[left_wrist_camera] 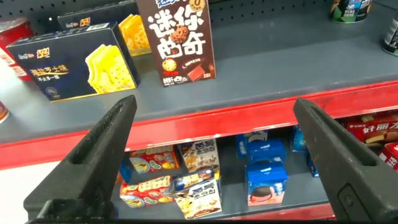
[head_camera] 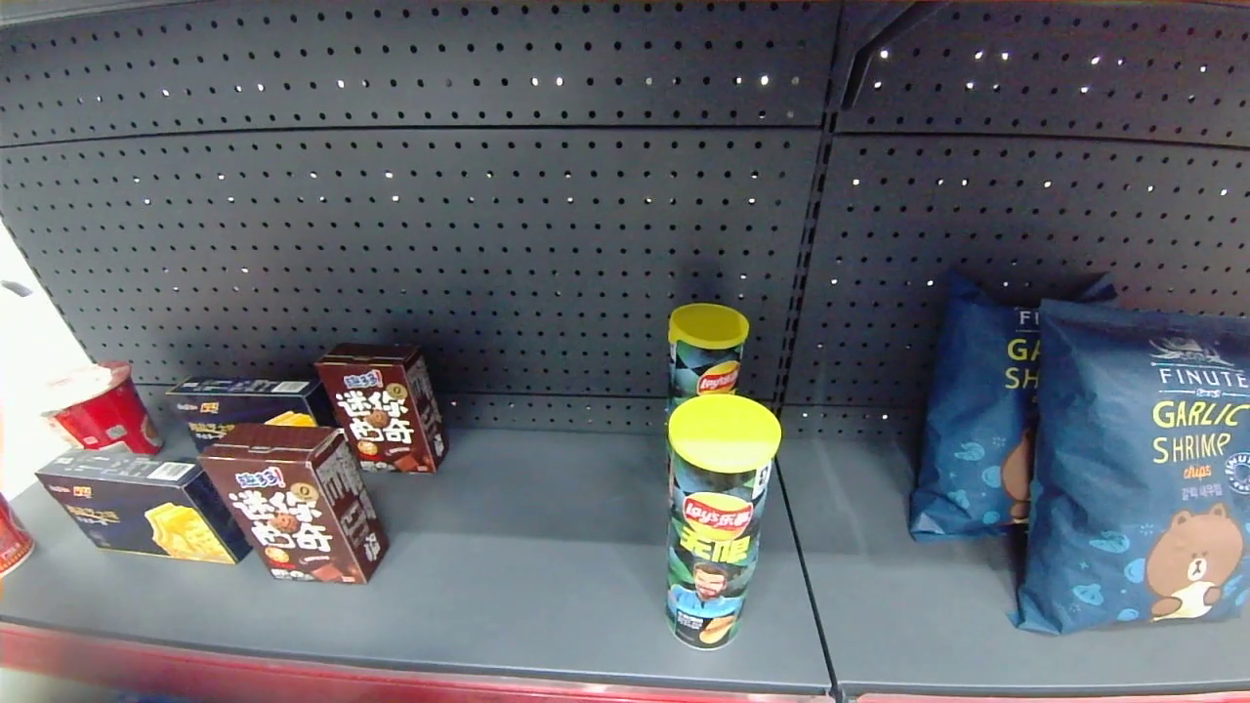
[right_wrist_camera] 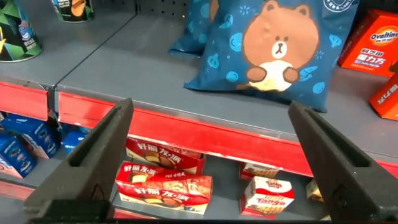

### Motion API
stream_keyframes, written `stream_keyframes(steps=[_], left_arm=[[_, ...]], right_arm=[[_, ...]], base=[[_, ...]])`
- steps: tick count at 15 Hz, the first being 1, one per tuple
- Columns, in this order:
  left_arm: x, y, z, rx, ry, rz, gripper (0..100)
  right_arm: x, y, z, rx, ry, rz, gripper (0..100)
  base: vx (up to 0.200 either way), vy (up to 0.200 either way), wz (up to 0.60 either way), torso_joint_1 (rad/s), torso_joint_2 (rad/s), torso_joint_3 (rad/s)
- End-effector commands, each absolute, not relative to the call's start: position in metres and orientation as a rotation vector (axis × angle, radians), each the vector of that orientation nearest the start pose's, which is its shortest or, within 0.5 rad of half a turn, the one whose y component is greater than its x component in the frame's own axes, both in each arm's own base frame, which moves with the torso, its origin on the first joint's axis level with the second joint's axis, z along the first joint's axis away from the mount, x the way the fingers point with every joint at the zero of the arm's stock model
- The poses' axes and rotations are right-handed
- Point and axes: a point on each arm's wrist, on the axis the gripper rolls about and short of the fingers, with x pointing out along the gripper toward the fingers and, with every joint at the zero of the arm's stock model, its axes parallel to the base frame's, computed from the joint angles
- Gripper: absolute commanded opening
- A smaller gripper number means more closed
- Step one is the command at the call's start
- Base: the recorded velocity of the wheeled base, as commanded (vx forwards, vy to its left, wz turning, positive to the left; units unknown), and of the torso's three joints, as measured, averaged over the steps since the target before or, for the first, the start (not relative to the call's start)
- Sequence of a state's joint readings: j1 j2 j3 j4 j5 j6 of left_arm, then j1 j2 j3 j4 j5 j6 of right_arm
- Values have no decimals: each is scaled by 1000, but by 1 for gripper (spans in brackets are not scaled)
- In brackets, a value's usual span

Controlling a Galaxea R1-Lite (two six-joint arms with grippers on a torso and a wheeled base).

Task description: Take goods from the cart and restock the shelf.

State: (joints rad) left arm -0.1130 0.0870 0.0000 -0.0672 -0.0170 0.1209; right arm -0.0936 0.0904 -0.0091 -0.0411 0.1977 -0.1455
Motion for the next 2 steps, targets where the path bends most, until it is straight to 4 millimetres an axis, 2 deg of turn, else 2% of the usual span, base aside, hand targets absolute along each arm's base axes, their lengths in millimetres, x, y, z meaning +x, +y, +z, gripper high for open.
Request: stream_keyframes(steps=[1,2], left_arm=[[-16,1,84,122,14,-132,100],[-16,1,84,121,14,-132,100]], right_arm=[[-16,6,84,-141,33,107,100],[-16,6,84,-141,33,107,100]], base=[[0,0,0,0,0,0],[0,0,0,0,0,0]])
